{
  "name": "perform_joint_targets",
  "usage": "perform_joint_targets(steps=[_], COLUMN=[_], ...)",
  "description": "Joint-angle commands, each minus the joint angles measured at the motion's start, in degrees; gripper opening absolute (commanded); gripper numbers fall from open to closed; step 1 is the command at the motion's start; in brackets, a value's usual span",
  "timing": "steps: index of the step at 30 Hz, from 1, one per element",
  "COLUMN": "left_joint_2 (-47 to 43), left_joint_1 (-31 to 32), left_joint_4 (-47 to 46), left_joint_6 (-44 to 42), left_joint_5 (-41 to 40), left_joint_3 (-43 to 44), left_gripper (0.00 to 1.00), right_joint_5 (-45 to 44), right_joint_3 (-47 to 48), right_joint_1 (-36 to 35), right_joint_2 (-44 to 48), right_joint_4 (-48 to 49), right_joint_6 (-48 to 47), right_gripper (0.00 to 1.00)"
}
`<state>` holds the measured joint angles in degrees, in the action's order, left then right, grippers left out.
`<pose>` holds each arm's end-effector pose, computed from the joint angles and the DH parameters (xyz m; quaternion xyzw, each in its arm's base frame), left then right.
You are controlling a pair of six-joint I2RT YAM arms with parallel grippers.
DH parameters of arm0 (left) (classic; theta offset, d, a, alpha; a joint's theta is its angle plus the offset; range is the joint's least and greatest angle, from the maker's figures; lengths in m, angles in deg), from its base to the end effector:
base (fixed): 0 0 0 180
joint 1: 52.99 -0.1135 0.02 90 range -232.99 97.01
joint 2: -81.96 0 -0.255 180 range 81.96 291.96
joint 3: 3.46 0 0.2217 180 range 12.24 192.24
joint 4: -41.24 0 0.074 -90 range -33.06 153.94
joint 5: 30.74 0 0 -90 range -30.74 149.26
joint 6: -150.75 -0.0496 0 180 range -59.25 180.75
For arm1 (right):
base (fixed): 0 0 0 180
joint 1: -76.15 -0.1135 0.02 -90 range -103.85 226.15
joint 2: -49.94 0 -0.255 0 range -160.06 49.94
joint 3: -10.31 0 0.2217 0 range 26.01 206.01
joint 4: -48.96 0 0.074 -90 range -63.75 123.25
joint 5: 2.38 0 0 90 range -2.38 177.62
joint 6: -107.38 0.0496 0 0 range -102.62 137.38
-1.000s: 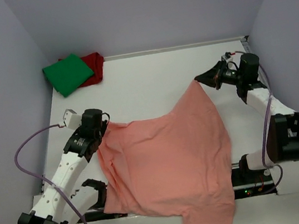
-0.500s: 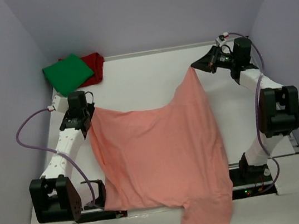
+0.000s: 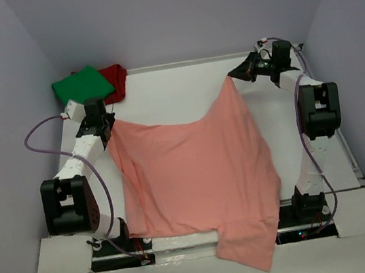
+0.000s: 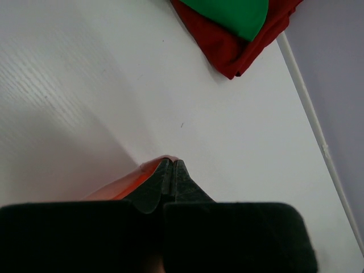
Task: Fold and stack the t-shirts
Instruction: Flatten out the tshirt
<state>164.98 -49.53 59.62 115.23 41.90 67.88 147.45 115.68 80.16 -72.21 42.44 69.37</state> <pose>0.3115 -0.0040 0.2609 -0.4368 0.7404 -0.1248 0.4954 0.4607 0.0107 0.2263 0.0978 0.7680 0.5743 0.2660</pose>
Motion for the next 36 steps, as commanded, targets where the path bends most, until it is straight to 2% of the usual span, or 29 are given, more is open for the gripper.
perform_joint_targets(steps=[1, 6, 14, 23, 30, 36], left_joint_2=[1.26, 6.26, 14.09, 22.61, 24.11, 24.20], left_joint_1=[-1.27, -2.32, -3.81, -4.87, -5.13, -5.49], left_joint_4=[-4.87, -5.31, -6.81, -9.00, -12.17, -13.22], left_joint_6=[-2.71, -5.34, -8.68, -11.94, -13.34, -13.96], left_joint_5=[-1.36, 0.13, 4.00, 9.45, 13.22, 15.69], left_joint_3=[4.21, 9.12, 16.69, 27.15, 28.39, 28.21], left_gripper=[0.00, 0.00, 0.00, 0.00, 0.00, 0.00], right_joint_5=[-0.33, -0.77, -0.68, 0.81, 1.95, 2.66], right_joint_3=[10.07, 19.12, 25.28, 34.95, 34.79, 27.15], right_joint_1=[0.29, 1.61, 5.04, 5.04, 5.04, 5.04], right_joint_2=[-3.88, -9.50, -13.46, -18.30, -16.11, -9.78], right_joint_4=[-2.32, -7.07, -10.85, -11.21, -11.04, -10.77], right_joint_6=[-1.10, -2.06, -2.50, -0.49, -0.31, -2.33], right_gripper=[0.00, 0.00, 0.00, 0.00, 0.00, 0.00])
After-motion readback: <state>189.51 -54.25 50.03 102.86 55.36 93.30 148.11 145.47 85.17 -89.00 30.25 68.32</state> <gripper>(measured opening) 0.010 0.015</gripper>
